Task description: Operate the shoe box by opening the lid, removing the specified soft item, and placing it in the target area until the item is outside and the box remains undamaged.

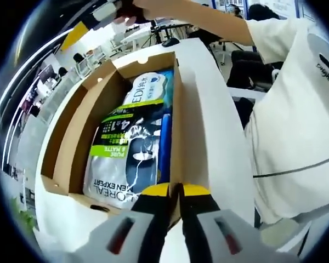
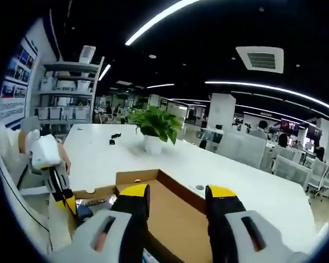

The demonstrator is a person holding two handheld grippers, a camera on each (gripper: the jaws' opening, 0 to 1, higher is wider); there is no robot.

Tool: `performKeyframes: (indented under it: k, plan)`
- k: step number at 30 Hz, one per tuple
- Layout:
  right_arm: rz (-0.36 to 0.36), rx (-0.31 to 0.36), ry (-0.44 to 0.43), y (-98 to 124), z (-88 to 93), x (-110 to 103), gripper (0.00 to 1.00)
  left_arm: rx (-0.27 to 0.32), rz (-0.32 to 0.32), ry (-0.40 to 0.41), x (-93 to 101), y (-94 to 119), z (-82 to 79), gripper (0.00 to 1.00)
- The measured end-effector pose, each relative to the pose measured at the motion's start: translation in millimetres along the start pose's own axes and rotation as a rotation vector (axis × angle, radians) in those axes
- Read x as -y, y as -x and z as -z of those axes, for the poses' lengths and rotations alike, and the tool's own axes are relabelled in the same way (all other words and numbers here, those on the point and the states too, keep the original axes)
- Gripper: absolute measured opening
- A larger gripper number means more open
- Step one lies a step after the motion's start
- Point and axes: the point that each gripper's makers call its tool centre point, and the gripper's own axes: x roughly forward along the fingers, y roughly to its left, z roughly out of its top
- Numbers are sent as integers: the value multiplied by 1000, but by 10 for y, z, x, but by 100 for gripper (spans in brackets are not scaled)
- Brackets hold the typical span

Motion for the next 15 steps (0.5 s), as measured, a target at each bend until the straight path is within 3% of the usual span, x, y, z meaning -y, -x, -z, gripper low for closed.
performKeyframes:
  k: [1, 4, 10, 11, 15]
  plan:
    - [-14, -13, 82, 34, -41, -140, 51, -3, -7, -14, 1, 16, 2, 6]
    - [-22, -19, 127, 65, -63, -246, 50, -20, -9, -18, -9, 53, 0, 6]
    - [-51, 6, 134, 104, -143, -328, 54, -57, -15, -5, -9, 41, 12, 7]
    - [-56, 7, 152, 124, -161, -351, 54, -83, -39, -28, -5, 68, 14, 7]
    - [-120, -17, 114, 157, -112, -434, 53, -111, -53, -45, 2, 65, 32, 7]
